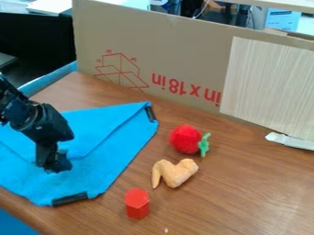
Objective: Fold the cloth from top left to bottom right
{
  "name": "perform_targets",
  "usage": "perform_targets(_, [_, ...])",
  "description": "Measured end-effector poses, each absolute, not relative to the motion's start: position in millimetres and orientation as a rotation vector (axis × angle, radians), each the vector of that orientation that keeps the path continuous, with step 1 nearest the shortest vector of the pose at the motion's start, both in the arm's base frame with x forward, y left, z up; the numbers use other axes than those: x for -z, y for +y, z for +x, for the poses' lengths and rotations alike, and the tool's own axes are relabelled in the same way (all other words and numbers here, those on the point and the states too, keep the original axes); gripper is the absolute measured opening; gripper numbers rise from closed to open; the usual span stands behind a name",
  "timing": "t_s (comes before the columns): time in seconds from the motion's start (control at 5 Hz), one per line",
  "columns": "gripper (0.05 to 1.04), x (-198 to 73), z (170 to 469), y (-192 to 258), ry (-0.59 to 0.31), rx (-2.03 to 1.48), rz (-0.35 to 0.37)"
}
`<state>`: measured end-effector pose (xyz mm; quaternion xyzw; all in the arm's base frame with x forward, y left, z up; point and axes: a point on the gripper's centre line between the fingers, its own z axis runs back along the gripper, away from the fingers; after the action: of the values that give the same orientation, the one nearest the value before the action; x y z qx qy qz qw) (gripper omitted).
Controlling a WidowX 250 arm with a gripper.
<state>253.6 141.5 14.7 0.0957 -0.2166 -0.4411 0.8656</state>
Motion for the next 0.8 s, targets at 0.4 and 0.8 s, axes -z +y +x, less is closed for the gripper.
perform_targets(0.4, [1.001, -11.6, 259.4, 149.1, -0.448, 0.895, 0.213])
perform_targets(0.8, [0.684, -4.6, 259.2, 150.1, -0.439, 0.900, 0.211])
